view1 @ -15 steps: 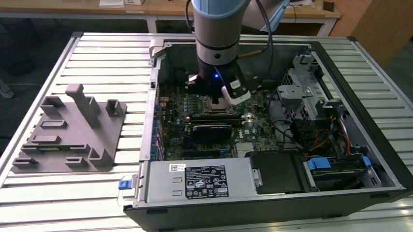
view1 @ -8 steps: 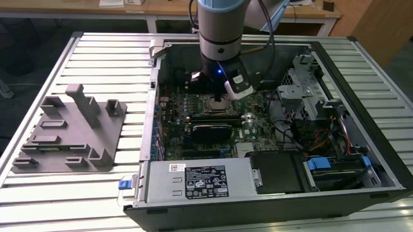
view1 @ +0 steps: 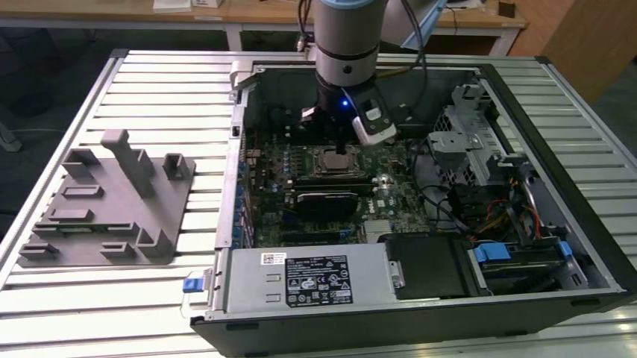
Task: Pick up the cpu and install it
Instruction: 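Install the second cpu locking lever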
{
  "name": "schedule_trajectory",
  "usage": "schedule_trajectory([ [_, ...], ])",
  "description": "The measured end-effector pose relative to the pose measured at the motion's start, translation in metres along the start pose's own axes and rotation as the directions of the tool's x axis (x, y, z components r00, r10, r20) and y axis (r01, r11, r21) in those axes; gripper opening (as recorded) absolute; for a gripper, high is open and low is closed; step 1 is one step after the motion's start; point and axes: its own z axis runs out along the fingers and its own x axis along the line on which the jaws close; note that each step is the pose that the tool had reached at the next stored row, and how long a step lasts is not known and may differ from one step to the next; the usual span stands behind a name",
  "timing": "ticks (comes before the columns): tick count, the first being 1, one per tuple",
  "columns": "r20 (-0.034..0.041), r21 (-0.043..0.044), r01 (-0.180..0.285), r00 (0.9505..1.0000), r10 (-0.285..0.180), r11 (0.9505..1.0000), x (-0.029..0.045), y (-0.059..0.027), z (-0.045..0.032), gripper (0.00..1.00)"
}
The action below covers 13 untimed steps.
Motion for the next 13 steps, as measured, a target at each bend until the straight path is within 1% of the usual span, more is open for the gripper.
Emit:
schedule_trajectory([
  [1, 0.0006, 0.0069, 0.001, 1.0000, -0.001, 1.0000, -0.0010, 0.0011, 0.0007, 0.11],
  [2, 0.0007, 0.0107, 0.001, 1.0000, -0.001, 0.9999, -0.0015, 0.0019, 0.0012, 0.11],
  [13, 0.0001, 0.0098, 0.003, 1.0000, -0.003, 0.9999, -0.0020, 0.0029, 0.0026, 0.11],
])
